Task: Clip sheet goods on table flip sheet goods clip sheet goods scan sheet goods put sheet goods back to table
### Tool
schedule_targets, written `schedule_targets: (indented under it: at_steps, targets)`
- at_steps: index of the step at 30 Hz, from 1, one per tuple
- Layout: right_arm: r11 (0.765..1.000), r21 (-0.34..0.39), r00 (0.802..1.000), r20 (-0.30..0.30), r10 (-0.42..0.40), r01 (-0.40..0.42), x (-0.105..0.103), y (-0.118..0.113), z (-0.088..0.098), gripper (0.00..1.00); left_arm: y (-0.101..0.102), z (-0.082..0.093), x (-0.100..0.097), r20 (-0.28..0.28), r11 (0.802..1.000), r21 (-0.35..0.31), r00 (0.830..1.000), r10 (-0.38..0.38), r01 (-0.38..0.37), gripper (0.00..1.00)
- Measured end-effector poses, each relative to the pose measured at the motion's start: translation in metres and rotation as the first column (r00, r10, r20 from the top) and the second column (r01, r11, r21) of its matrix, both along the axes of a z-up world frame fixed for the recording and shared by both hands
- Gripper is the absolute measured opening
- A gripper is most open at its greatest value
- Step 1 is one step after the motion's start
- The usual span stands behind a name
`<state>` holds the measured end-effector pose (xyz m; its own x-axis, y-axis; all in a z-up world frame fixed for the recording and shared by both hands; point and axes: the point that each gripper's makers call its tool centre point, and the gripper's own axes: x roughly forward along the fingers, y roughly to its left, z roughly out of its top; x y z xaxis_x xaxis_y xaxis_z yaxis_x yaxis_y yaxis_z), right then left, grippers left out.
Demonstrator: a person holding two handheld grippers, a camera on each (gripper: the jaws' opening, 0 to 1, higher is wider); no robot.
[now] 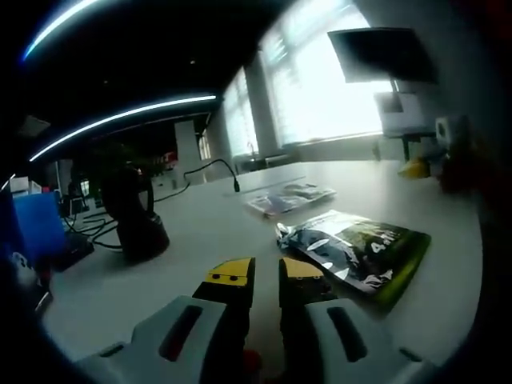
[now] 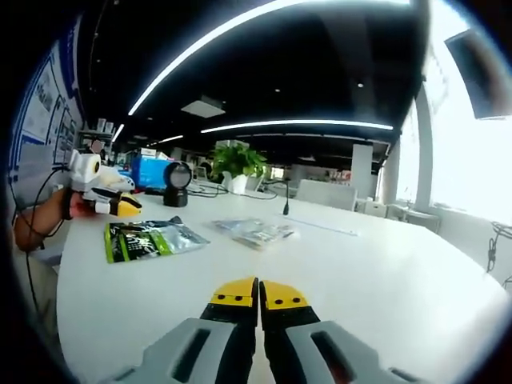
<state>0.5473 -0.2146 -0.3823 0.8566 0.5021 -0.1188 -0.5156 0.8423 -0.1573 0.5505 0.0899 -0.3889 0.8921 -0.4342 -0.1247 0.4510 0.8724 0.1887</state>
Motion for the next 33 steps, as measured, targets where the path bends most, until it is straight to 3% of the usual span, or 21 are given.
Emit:
schedule_targets:
  at_steps: [33]
  targets:
    - [1.0,-0.021,1.0,0.003,0.009,-0.009,0.0007,0.0008,-0.002,0.0,-0.0025,-0.0007,-0.0046,-0.003,1.0,-0.002,1.0,-0.001,0.001,0.05]
